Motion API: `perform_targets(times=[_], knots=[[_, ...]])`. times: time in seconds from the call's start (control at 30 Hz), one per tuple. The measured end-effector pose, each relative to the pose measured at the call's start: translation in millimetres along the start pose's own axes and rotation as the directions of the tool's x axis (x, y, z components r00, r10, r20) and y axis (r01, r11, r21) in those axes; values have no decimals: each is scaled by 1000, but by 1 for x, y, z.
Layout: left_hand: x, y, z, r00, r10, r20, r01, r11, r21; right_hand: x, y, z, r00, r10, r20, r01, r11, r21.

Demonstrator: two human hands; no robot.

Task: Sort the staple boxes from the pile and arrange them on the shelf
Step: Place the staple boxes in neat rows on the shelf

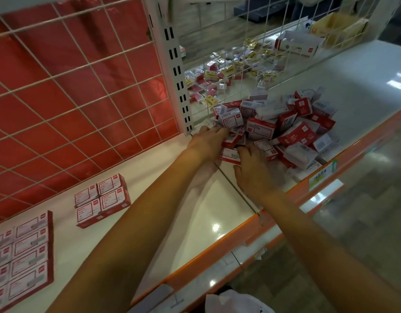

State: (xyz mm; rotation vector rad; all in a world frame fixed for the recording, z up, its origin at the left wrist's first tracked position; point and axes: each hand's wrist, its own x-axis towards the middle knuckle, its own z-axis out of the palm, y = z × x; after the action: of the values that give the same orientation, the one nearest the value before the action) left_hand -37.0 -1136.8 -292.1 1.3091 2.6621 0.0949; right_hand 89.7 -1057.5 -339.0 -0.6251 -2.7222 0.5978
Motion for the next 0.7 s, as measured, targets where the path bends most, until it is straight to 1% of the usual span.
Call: perform_targets(times=[0.13, 0.27, 0.37, 0.43, 0.53, 0.7], knots=[[-3, -1, 5, 1000, -10, -1, 10, 999, 30, -1, 1, -2, 1000, 14, 18, -15, 999, 32], [-9, -5, 8, 999, -40, -21, 39, 998, -40, -2, 1, -8, 999, -11, 35, 10, 999, 46], [-18, -6, 8, 997, -41, -64, 36, 997, -69, -2, 2, -9, 997, -44, 65, 40, 998, 55], [-25, -7, 10, 993, -70, -90, 63, 995, -77, -2, 4, -5, 995, -31, 90, 28, 999, 31], [-35, -8, 10, 985, -132, -111, 124, 989, -77, -4, 3, -2, 996, -5, 90, 3, 1000, 23], [-62, -19, 11, 957, -206, -206, 182, 975, -131, -14, -14, -5, 997, -55, 53, 51, 996, 72]])
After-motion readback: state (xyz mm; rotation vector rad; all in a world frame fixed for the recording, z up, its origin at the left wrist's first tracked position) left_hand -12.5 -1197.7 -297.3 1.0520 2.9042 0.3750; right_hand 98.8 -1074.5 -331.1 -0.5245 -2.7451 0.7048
